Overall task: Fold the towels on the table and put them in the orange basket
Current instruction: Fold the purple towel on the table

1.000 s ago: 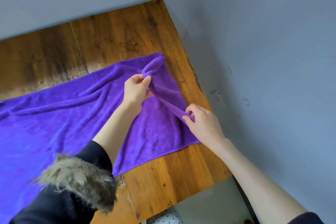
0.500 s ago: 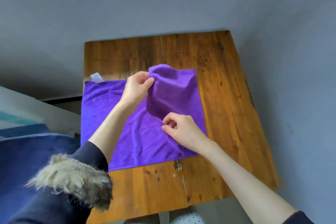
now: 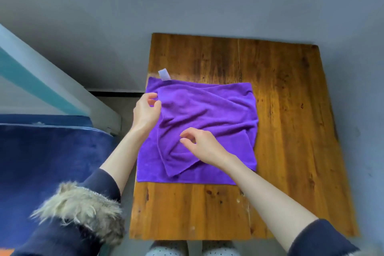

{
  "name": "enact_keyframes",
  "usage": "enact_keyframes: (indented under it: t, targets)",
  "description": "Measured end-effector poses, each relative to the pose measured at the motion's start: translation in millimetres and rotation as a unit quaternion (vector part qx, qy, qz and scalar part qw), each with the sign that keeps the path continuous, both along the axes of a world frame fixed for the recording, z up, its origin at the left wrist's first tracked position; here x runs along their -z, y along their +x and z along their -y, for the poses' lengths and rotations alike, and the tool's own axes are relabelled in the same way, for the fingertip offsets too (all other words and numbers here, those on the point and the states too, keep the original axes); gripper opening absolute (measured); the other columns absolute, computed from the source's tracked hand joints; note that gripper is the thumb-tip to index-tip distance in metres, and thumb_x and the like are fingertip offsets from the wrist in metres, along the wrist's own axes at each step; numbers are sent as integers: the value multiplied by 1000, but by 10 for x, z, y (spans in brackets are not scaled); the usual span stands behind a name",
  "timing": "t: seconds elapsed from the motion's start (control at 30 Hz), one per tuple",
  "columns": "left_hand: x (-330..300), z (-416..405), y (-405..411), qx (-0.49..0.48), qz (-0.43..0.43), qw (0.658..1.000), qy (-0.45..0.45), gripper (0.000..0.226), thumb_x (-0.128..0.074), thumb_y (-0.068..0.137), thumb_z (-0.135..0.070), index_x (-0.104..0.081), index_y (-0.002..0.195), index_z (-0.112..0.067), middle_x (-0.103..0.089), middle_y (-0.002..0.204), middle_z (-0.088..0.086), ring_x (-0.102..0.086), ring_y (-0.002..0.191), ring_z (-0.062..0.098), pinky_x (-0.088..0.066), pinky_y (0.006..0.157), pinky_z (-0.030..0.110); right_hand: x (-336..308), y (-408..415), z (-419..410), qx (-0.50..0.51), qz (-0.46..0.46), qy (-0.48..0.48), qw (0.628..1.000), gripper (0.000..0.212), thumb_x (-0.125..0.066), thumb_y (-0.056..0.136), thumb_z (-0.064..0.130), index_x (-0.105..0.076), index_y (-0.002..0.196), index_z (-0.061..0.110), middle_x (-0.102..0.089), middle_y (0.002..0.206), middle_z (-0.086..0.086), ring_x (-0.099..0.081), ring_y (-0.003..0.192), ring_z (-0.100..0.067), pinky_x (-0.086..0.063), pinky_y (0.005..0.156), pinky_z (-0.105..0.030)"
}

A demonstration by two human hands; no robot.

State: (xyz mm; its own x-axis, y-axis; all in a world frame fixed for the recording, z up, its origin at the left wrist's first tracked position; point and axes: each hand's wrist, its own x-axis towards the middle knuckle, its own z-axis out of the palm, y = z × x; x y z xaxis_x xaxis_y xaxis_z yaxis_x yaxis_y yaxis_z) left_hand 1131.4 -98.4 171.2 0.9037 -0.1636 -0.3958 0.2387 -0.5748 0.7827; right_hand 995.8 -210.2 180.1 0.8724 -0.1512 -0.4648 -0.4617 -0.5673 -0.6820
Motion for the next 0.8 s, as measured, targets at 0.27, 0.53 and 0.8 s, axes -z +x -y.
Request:
enact_keyframes:
  t: [0.27, 0.53, 0.8]
  targets:
    - [634, -76, -627, 217, 20, 966, 137, 49, -53, 92, -18, -41, 138, -8, -36, 144, 19, -30, 135, 30, -26, 108, 36, 604, -320, 876, -9, -87, -300, 950, 62, -55, 91, 33, -29, 145, 18, -20, 154, -10, -17, 141, -28, -30, 108, -43]
    - [864, 175, -844, 313, -20, 919, 240, 80, -53, 86, -55, -12, 149, -28, 16, 156, 13, 19, 140, 39, -1, 111, 58, 843, -611, 1156, -72, -115, -303, 943, 99, -65, 74, 59, -5, 149, 32, 5, 159, 2, 1, 146, -21, -24, 112, -42]
    - [891, 822, -797, 397, 40, 880, 257, 90, -59, 80, -59, -15, 148, -20, 14, 156, 13, 19, 142, 32, 6, 110, 59, 706, -1143, 1147, 40, -184, -284, 940, 89, -69, 79, 43, -15, 148, 28, -12, 154, -3, -25, 133, -29, -47, 89, -38]
